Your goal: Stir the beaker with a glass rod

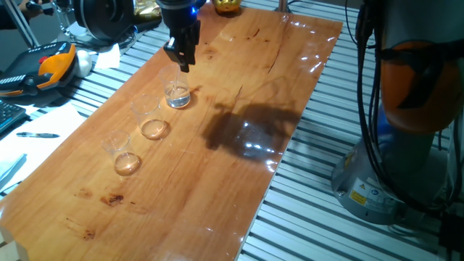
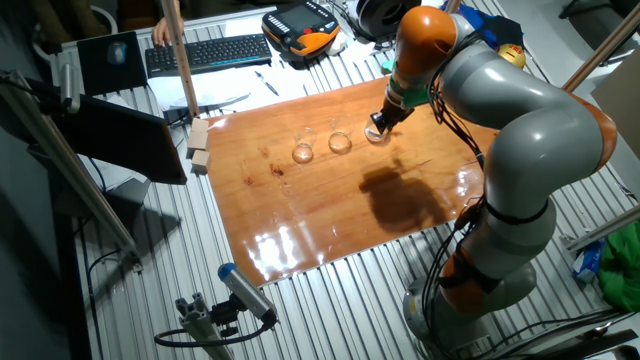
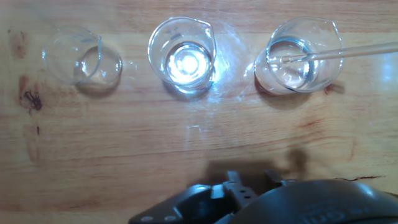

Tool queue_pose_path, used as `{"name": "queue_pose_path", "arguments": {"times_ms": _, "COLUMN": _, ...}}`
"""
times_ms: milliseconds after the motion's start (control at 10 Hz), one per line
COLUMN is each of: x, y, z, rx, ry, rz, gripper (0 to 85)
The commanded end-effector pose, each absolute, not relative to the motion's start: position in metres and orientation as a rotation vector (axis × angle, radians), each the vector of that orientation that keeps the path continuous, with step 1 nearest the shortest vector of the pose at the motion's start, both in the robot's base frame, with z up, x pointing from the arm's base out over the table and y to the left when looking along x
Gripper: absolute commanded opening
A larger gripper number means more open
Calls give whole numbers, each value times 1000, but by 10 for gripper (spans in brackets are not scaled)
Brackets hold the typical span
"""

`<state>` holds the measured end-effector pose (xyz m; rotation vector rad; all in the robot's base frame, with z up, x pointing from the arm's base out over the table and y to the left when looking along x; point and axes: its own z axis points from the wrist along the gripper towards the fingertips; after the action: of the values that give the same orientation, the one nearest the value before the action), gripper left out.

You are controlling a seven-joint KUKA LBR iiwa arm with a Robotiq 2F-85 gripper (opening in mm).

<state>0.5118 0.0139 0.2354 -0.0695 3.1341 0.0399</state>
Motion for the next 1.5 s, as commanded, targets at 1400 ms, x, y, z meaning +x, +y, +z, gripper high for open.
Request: {"name": "queue_pose_path", "arguments": {"times_ms": 1400, "x": 538, "y": -13, "z": 248, "rx": -28, "ry": 3086, "rz": 70, "gripper": 0}}
